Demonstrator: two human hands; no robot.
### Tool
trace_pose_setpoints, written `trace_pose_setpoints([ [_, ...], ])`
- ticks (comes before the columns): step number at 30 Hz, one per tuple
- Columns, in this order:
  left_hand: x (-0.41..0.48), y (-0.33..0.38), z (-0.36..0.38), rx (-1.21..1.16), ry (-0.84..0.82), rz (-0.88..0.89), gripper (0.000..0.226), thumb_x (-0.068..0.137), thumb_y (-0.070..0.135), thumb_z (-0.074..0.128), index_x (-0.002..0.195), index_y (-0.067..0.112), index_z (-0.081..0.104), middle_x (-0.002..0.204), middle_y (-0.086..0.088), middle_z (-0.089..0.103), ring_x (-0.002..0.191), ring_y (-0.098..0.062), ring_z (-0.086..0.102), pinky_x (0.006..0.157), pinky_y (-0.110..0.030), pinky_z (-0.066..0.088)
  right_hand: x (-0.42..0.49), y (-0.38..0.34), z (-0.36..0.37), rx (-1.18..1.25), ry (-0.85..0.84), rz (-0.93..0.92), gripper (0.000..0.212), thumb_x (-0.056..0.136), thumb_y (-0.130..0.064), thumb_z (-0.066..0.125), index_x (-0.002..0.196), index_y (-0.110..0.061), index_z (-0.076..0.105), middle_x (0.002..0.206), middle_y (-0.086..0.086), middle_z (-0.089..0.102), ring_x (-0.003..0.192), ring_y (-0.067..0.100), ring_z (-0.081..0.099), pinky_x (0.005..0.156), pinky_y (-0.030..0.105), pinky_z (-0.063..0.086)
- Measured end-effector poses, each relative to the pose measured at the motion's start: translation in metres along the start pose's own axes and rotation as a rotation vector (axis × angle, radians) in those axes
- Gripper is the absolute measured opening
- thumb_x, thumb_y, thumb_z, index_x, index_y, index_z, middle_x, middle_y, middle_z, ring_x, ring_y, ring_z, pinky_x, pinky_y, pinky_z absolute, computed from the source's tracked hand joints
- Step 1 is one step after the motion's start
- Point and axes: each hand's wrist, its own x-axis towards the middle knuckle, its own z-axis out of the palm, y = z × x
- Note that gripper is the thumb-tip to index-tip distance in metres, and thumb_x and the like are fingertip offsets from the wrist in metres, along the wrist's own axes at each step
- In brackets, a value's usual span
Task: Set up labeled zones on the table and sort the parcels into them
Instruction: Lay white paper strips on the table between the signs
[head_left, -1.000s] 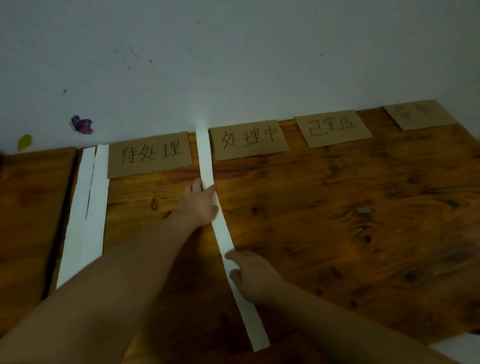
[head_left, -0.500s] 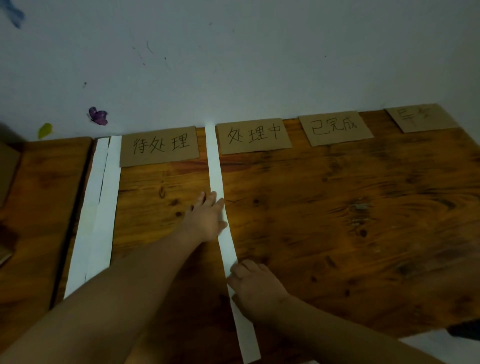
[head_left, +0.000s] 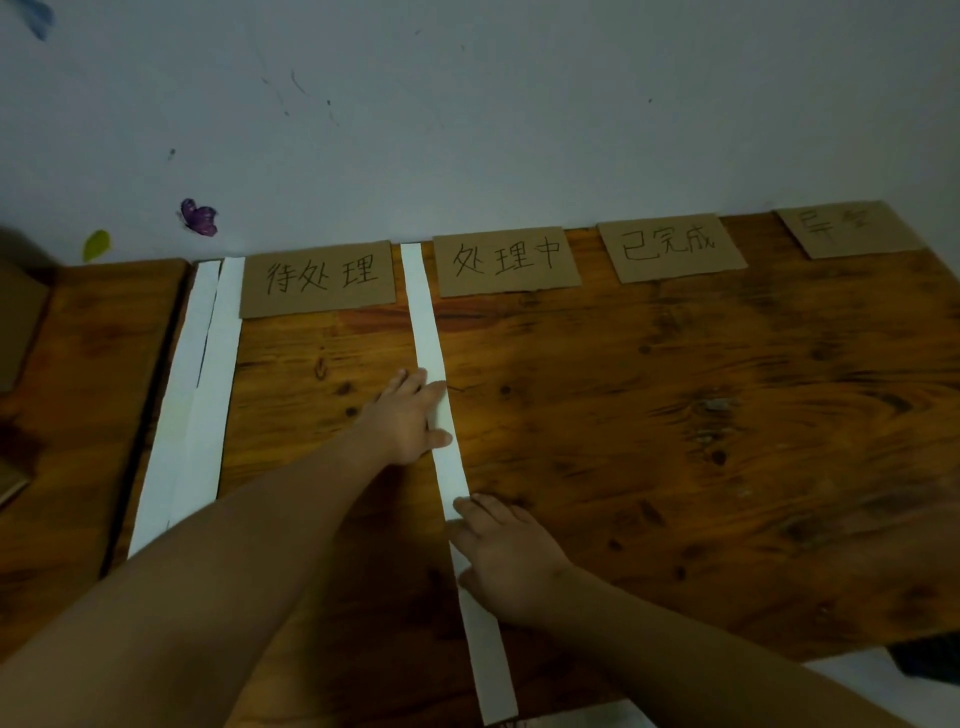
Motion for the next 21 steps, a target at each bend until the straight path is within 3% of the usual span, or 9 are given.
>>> trace_pose_setpoints([
  [7,-0.046,-0.042,-0.024,-0.051,0.069,-0.203,0.079,0.089,0.054,0.051,0.151,0.034,0.005,0.16,0.0,-0.004,0.146,-0.026,-0.008,0.118,-0.052,0.009,0.028,-0.018,-0.03,-0.084,0.093,-0.08,0.054,0.095,-0.035,0.05,0.144,-0.014,0.038,0.151,0.011,0.031,0.14,0.028,0.024,0.112,0.044,0.029],
  [13,-0.12,-0.117,-0.008,-0.049,0.101,-0.302,0.081,0.089,0.053,0.052,0.152,0.027,0.007,0.16,-0.004,0.0,0.147,-0.028,-0.004,0.117,-0.052,0.013,0.064,-0.067,-0.037,-0.134,0.088,-0.096,0.057,0.097,-0.041,0.046,0.147,-0.015,0.034,0.154,0.012,0.028,0.139,0.03,0.025,0.111,0.043,0.027],
  [18,-0.179,-0.171,0.021,0.093,0.018,-0.266,0.081,0.091,0.053,0.049,0.152,0.023,0.006,0.16,-0.003,0.0,0.147,-0.027,-0.003,0.117,-0.049,0.015,0.071,-0.144,-0.005,-0.149,0.001,-0.076,0.057,0.098,-0.041,0.045,0.147,-0.014,0.033,0.154,0.014,0.027,0.141,0.032,0.024,0.111,0.043,0.028],
  [21,-0.207,-0.198,0.047,0.165,-0.017,-0.17,0.082,0.089,0.054,0.05,0.151,0.02,0.009,0.16,-0.003,0.003,0.147,-0.026,0.001,0.116,-0.048,0.017,0.068,-0.202,0.028,-0.127,-0.03,-0.12,0.062,0.099,-0.041,0.043,0.152,-0.015,0.023,0.159,0.013,0.017,0.145,0.03,0.014,0.114,0.043,0.021],
])
